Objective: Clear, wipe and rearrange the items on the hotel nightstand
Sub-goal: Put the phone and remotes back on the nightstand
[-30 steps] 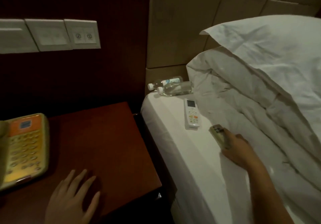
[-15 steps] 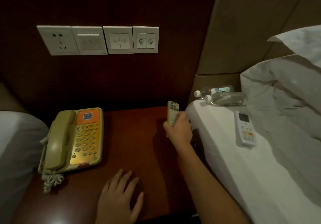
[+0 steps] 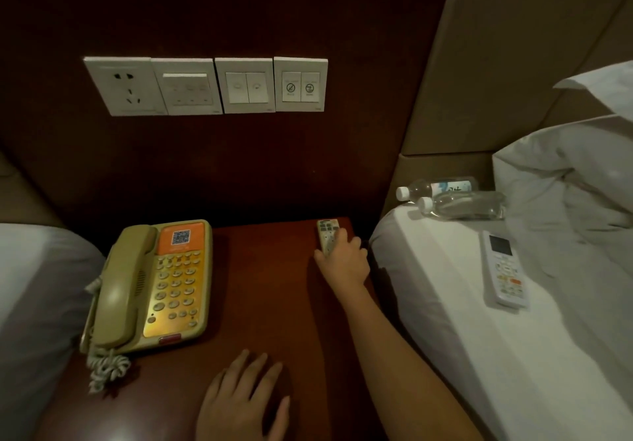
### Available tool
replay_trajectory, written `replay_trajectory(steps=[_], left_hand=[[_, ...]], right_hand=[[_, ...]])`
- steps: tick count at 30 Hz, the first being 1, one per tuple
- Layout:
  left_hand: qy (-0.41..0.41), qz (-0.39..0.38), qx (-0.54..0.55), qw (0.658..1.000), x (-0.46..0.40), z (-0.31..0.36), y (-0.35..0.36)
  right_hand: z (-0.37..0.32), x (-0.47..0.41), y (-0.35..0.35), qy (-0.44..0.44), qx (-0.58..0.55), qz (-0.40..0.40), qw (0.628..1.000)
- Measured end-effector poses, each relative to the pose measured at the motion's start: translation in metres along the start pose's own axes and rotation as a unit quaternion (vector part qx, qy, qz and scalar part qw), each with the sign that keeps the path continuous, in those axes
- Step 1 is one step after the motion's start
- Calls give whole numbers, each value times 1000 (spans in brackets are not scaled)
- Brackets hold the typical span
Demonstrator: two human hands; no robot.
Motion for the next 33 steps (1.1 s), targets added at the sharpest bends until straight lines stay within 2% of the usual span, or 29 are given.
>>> replay_trajectory(steps=[2, 5, 8, 11, 15, 18, 23, 27, 30, 33], left_hand=[[3, 1, -11, 1000, 2, 2, 1], [5, 6, -14, 1000, 3, 4, 0], [10, 12, -20, 1000, 3, 6, 1], [1, 15, -21, 1000, 3, 6, 0], [-7, 20, -29, 999, 4, 4, -1], [-6, 27, -33, 999, 7, 2, 1], [-16, 21, -42, 999, 8, 1, -1], [-44, -10, -44, 998, 10, 1, -3], [-50, -30, -39, 998, 10, -1, -1], [-54, -43, -31, 997, 9, -1, 1]], right_hand=[[10, 5, -12, -11, 0, 24, 1000], [45, 13, -53, -17, 13, 127, 992], [101, 14, -96, 22, 47, 213, 976], [155, 8, -126, 67, 71, 255, 962], [193, -7, -147, 145, 143, 213, 956], [213, -13, -156, 193, 145, 191, 951], [233, -23, -161, 181, 207, 79, 958], [238, -19, -169, 170, 149, 18, 974], [202, -1, -161, 170, 57, 41, 983], [131, 26, -133, 105, -23, 68, 992]])
Point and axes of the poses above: each hand's wrist, its own x-axis away from the middle knuckle, its own y-axis out of the palm, z = x × y, the point moved 6 cm from there along -x, towards the middle knuckle, and after that the axes turned 8 degrees about y, right-handed, at the moved point
